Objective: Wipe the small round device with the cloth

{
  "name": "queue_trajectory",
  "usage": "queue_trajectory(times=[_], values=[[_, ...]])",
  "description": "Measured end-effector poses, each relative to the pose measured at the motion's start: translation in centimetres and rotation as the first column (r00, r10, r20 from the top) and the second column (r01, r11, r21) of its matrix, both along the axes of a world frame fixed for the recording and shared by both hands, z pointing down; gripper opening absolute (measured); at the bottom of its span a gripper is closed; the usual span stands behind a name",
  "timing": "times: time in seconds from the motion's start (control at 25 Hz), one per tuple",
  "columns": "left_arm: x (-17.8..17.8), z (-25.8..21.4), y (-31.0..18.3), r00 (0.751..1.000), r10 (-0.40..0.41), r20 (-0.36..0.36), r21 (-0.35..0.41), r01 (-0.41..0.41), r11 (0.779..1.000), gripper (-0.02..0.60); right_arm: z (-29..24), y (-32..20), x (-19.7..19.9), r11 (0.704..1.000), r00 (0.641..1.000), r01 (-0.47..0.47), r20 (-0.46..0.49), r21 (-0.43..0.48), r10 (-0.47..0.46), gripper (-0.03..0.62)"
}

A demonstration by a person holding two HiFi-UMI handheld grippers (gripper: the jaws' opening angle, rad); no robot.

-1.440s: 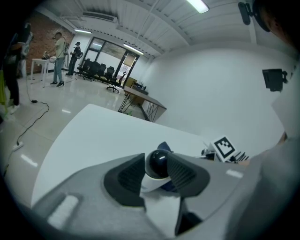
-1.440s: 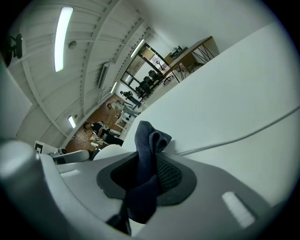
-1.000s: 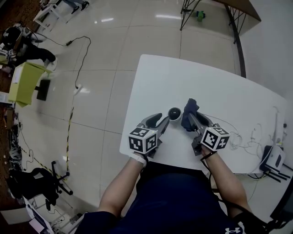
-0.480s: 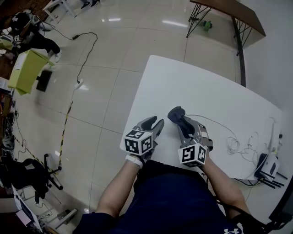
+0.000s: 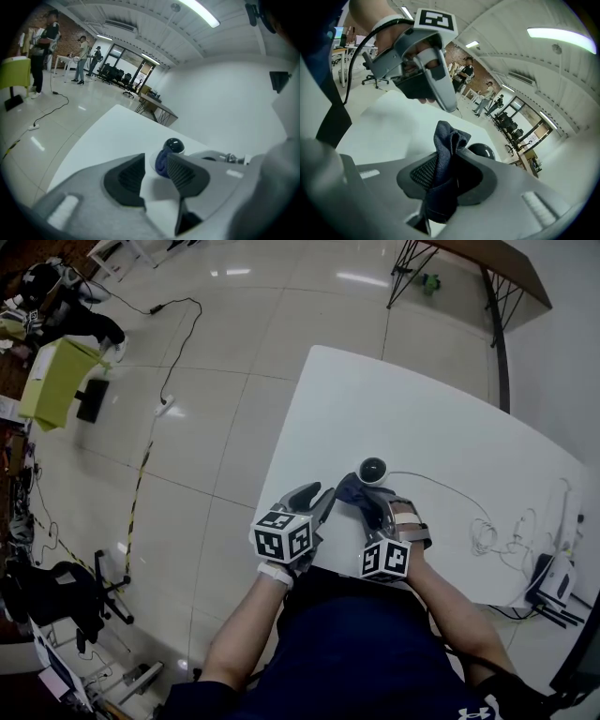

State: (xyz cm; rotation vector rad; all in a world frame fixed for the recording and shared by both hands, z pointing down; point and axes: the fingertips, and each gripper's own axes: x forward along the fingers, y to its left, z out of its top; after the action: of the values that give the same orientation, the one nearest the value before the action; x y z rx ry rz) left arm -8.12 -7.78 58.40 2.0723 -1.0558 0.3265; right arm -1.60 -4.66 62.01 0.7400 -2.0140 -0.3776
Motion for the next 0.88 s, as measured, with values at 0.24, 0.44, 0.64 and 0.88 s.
queue_trajectory(times=[0.24,0.44,0.64,0.88], values=[[0.3,0.4,-0.2,1.0,0.0,-0.007,-0.009,0.0,1.0,0.145,3.2,0.7,0.2,0.993,0.985,0.103,-0.134,-0.065,-0.111,0.106],[-0.2,0.1,-0.9,1.0,-0.005,-0.016,-0.006,0.005,1.0,0.14,-1.3,0.7,-0.5,0.994,0.995,0.101,0.024,-0.035,-0.1,0.106],[0.2,-1.1,-2.1,1.0,0.0,-0.023,0.026,0.0,1.0,0.137,-10.0,-1.2,1.1,0.998,0.951,-0.029,0.311,0.054,0.011,0.106],[1.1,-1.4,-2.1,0.999,0.025,-0.025,0.034,-0.024,0.999,0.137,-11.7,-4.6,4.6,0.984,0.942,-0.141,0.319,0.106,0.1,0.106]])
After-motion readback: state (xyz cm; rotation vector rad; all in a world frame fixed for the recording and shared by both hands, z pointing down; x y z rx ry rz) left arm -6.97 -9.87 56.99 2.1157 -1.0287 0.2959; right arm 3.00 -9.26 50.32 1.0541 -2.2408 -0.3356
